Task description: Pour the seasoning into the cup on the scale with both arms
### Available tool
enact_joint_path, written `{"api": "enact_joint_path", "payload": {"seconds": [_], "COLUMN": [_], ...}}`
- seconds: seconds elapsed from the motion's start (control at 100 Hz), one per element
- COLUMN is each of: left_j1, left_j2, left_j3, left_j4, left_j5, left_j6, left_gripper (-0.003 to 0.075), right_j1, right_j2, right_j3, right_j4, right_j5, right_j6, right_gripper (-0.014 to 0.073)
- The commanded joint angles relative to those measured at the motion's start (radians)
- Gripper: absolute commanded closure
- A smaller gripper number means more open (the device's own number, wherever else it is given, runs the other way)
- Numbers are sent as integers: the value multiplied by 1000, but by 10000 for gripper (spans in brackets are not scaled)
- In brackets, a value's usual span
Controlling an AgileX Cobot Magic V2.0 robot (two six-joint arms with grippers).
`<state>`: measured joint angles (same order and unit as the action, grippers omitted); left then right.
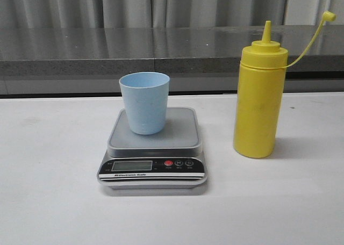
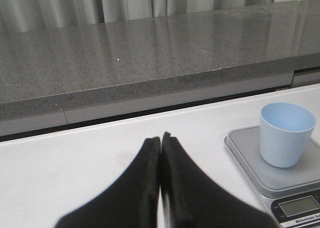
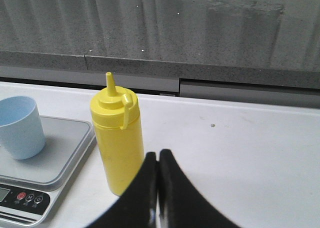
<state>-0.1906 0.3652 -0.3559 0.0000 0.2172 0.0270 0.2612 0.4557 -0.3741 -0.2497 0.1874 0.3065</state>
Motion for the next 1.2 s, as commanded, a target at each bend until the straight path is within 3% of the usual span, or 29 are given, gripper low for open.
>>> {"api": "enact_joint_path", "payload": {"seconds": [0.0, 0.39, 0.71, 1.19], "left_j1": [1, 1, 1, 1], "left_j2": [5, 5, 5, 5], "left_j3": [-30, -30, -30, -30], "left_j4": [0, 0, 0, 0], "left_j5": [-76, -76, -76, -74], "left_j6": [0, 0, 0, 0], "left_gripper": [740, 740, 740, 740], "right_j1": [-1, -36, -208, -230], "right_j2": [-1, -98, -317, -487], "right_j3": [-37, -16, 88, 330], "right_j4": [-3, 15, 240, 265], "right_j5": [-79, -70, -64, -111], "right_j6": [0, -53, -258, -266], "right_gripper": [661, 661, 661, 661]}}
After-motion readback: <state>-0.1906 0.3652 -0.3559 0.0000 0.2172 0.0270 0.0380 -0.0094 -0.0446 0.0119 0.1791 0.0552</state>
